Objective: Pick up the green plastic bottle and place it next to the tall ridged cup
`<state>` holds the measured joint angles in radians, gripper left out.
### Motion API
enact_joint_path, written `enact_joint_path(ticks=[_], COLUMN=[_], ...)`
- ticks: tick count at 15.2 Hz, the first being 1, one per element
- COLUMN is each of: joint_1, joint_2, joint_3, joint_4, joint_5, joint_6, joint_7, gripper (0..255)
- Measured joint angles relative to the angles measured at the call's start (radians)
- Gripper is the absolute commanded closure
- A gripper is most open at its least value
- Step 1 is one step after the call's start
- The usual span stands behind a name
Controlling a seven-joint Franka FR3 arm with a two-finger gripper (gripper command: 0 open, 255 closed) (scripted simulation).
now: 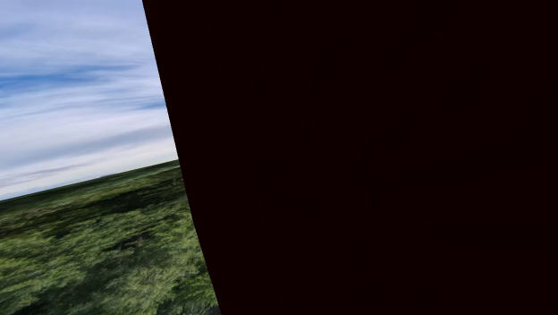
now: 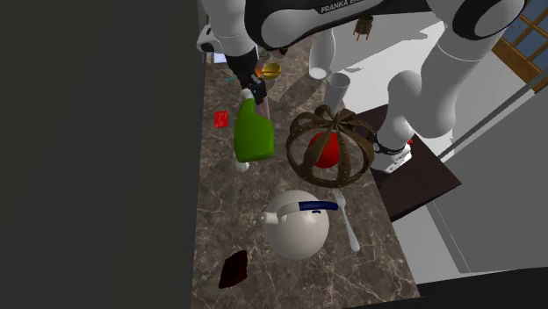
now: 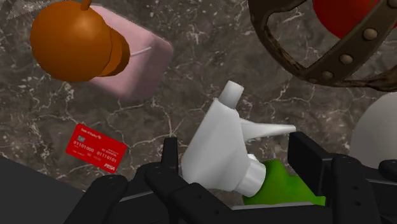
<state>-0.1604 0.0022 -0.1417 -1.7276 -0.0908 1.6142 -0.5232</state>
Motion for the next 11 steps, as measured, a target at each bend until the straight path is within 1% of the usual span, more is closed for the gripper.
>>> enact_joint_path(ticks=[2, 8, 11], joint_1=[-0.006, -0.039, -0.062], joint_2=[-0.081, -0.294, -0.394], joint_3=[-0.006, -0.036, -0.058], joint_4=[-0.104, -0.323, -0.411], joint_5=[-0.014, -0.059, -0.087], joint_6=[0.024, 0.038, 0.032], joint_7=[-0.008, -0.054, -0.087], gripper=[255, 255, 255])
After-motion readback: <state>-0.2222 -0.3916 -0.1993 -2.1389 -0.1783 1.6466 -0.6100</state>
